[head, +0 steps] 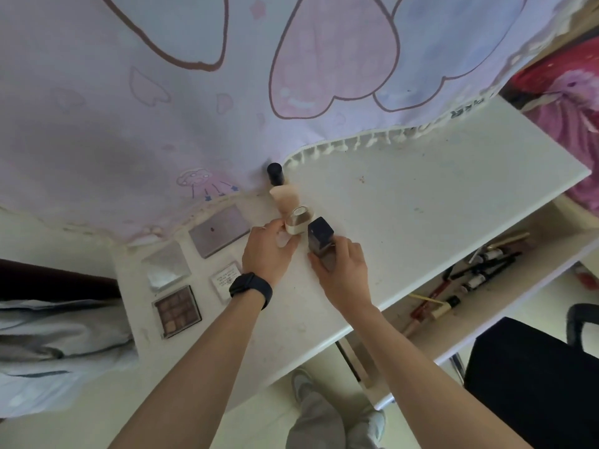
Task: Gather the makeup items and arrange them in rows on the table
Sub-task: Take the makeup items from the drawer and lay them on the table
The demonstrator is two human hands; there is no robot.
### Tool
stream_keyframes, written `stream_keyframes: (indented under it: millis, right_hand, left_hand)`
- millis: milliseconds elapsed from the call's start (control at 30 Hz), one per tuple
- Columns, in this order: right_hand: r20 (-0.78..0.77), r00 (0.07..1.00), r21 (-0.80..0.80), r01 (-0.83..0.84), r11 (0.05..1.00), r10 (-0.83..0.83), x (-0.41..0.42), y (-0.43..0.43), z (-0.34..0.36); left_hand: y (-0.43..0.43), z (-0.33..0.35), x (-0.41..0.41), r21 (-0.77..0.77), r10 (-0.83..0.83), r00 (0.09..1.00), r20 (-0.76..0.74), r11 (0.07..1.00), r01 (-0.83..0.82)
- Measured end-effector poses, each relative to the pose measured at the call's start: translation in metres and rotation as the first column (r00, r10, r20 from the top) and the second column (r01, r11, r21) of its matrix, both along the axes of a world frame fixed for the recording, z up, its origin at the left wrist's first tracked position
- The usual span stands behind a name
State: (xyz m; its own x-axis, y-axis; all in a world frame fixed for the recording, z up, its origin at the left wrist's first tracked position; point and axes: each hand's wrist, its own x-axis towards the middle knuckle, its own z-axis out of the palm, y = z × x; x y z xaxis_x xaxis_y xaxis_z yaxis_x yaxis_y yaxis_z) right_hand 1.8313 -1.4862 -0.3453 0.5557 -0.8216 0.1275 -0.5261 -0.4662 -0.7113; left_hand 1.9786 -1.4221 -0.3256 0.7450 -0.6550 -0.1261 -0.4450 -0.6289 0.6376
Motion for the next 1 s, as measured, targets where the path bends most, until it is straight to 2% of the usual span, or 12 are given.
stream_keyframes:
  millis: [267,400,533,667,867,933,1000]
  right_hand:
    - [0.001,1.000,0.000,-0.002,1.000,0.002,-0.001,0.002,0.000]
    - [-0.007,1.000,0.051,-0.008,0.999,0.008,-0.003,0.003,0.007]
    - [-0.013,1.000,0.214,-0.021,0.977,0.024,-0.018,0.011,0.017]
    - [-0.026,0.996,0.414,0.087,0.906,-0.084,-0.064,0.030,0.026]
    - [-0.111,0.935,0.503,0.345,0.793,-0.337,-0.183,0.029,0.028]
    - [-0.151,0.900,0.503,0.426,0.752,-0.409,-0.222,0.015,0.023]
    - [-0.212,0.841,0.527,0.527,0.667,-0.497,-0.255,-0.008,0.015]
  left_hand:
    - [-0.002,-0.002,0.004,0.026,-0.026,1.000,-0.003,0.999,0.026]
    - [0.005,0.009,0.001,-0.020,-0.032,0.997,-0.074,0.999,0.031]
    - [0.029,0.021,-0.018,-0.071,0.009,0.992,-0.129,0.997,-0.019]
    - [0.047,0.033,-0.062,-0.117,0.035,0.986,-0.165,0.992,-0.054]
    - [0.042,0.035,-0.163,-0.098,-0.169,0.977,-0.127,0.983,0.157]
    - [0.033,0.028,-0.197,-0.049,-0.261,0.949,-0.174,0.965,0.256]
    - [0.019,0.017,-0.232,0.028,-0.369,0.903,-0.221,0.923,0.384]
